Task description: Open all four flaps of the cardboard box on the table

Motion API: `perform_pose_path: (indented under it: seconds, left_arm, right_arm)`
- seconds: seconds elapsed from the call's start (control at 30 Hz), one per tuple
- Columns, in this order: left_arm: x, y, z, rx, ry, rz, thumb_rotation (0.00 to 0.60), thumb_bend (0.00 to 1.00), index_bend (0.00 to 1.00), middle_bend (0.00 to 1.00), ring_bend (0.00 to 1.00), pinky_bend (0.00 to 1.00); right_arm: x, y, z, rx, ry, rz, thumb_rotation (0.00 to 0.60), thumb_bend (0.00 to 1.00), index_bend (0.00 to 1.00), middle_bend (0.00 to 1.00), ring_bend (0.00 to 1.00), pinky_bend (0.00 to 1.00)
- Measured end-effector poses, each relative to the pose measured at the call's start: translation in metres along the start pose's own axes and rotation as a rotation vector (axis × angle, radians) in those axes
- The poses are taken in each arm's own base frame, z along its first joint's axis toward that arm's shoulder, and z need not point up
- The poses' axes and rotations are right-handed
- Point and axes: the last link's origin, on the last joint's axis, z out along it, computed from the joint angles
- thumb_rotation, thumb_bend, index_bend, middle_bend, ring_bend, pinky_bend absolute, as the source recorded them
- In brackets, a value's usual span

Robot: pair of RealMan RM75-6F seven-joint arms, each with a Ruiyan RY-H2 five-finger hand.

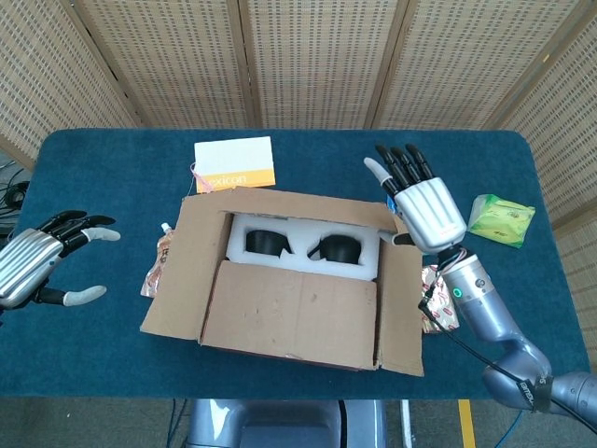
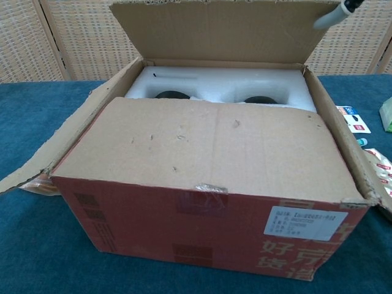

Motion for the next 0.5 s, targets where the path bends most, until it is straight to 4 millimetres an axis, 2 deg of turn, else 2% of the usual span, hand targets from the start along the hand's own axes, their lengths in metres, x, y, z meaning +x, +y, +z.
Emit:
perform_pose_path:
  seconds: [0.5]
  left_arm:
    - [0.0,0.001,-0.003,0.017,0.001,0.004,0.079,0.0,0.24,0.17,0.24,0.11]
  right_arm:
    - [0.028,0.032,0.057,-0.1,0.025,-0.009,0.6,0.09,0.0,0.01,0.0,0.02]
